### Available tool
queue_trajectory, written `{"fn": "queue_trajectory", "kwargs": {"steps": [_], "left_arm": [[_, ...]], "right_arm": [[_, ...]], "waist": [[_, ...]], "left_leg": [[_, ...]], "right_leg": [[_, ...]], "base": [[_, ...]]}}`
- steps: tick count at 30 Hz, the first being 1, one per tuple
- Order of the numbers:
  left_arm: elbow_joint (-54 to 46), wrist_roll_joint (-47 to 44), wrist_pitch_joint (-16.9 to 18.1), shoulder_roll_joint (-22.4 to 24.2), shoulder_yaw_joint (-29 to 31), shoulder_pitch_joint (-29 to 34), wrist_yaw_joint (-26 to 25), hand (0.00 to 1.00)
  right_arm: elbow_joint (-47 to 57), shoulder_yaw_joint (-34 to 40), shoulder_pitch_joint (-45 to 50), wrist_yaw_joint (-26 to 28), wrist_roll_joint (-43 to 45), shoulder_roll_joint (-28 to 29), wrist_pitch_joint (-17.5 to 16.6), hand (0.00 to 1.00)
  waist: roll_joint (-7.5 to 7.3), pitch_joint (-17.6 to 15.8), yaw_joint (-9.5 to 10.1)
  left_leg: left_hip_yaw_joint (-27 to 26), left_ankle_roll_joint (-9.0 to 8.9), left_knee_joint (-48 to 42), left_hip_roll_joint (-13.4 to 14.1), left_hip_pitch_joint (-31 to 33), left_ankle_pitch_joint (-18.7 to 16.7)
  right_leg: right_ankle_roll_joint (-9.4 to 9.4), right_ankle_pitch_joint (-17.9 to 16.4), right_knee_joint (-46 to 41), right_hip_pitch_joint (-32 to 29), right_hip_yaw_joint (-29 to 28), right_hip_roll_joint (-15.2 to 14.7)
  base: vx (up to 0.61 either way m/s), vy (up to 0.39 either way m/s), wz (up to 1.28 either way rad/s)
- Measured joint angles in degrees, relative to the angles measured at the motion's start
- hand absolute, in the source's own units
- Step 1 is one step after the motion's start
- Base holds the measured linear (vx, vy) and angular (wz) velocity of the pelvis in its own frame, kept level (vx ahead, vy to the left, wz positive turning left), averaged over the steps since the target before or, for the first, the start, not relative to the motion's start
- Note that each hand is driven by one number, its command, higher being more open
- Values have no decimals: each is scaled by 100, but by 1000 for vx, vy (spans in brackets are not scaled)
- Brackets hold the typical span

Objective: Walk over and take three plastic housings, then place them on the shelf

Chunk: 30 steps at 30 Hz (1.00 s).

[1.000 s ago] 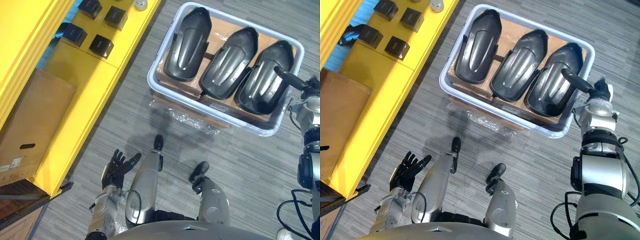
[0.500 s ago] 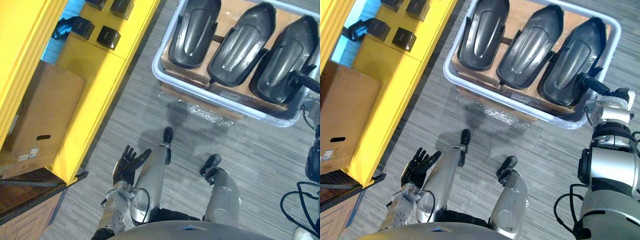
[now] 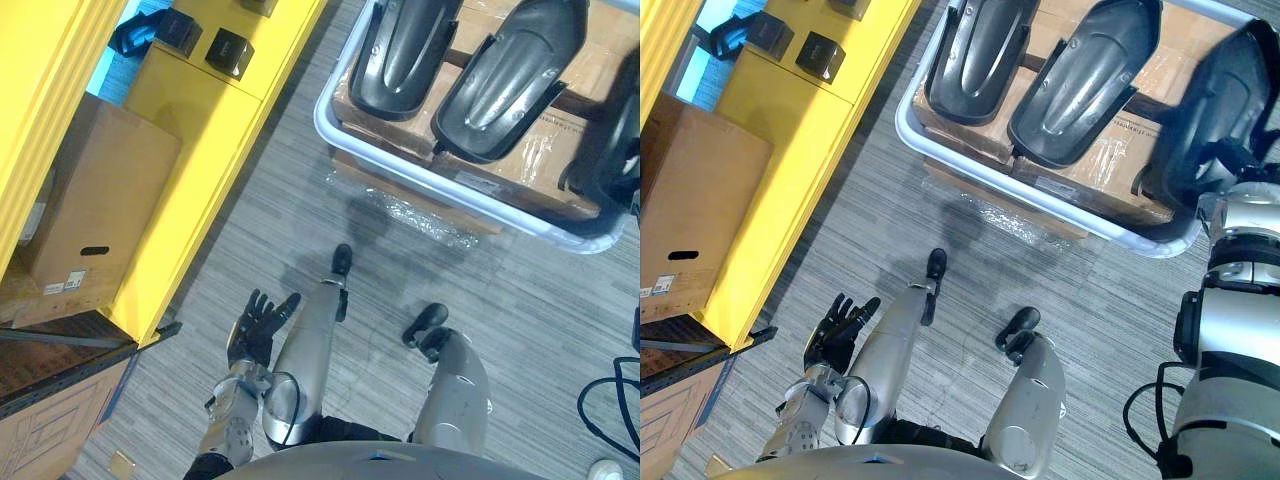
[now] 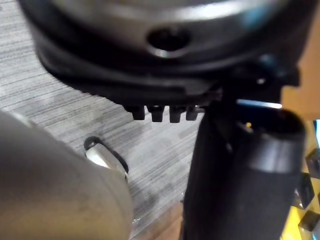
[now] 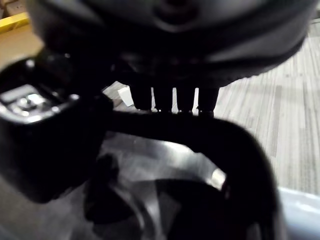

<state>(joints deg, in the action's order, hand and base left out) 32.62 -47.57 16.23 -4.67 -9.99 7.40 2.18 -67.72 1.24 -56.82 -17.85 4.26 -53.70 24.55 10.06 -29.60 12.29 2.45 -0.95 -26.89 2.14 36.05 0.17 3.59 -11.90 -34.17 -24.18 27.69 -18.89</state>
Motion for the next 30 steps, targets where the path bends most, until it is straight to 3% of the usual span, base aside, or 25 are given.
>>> {"fn": "queue_trajectory", "kwargs": {"steps": [6,17,22,30], "left_arm": [[-367,-14,-23,67,157,-6,326,100],[-404,-1,-28,49,429,42,325,100],[-543,32,-28,-45,428,389,359,100],[-1829,76,-159,-178,727,958,445,100]], "right_arm": [[25,0,54,280,-219,16,-264,0],[44,5,445,407,-623,130,-484,0],[334,48,674,47,-800,513,-664,0],[2482,663,1872,-906,-1706,753,-1418,0]], "waist": [[-1,0,-1],[-63,-30,-19],[-411,-63,-147],[-1062,-57,-302]], "left_leg": [[69,-42,-107,56,0,-27],[82,-93,-38,189,-335,-30],[11,-128,335,237,-789,49],[-198,-174,1202,283,-1926,224]], "right_leg": [[-49,-85,-114,42,47,33],[-29,-74,87,446,74,212],[38,-25,411,816,66,313],[58,216,1267,1838,84,529]], "base": [[-2,-10,2],[0,-9,-1],[35,-11,-4],[87,-22,-4]]}}
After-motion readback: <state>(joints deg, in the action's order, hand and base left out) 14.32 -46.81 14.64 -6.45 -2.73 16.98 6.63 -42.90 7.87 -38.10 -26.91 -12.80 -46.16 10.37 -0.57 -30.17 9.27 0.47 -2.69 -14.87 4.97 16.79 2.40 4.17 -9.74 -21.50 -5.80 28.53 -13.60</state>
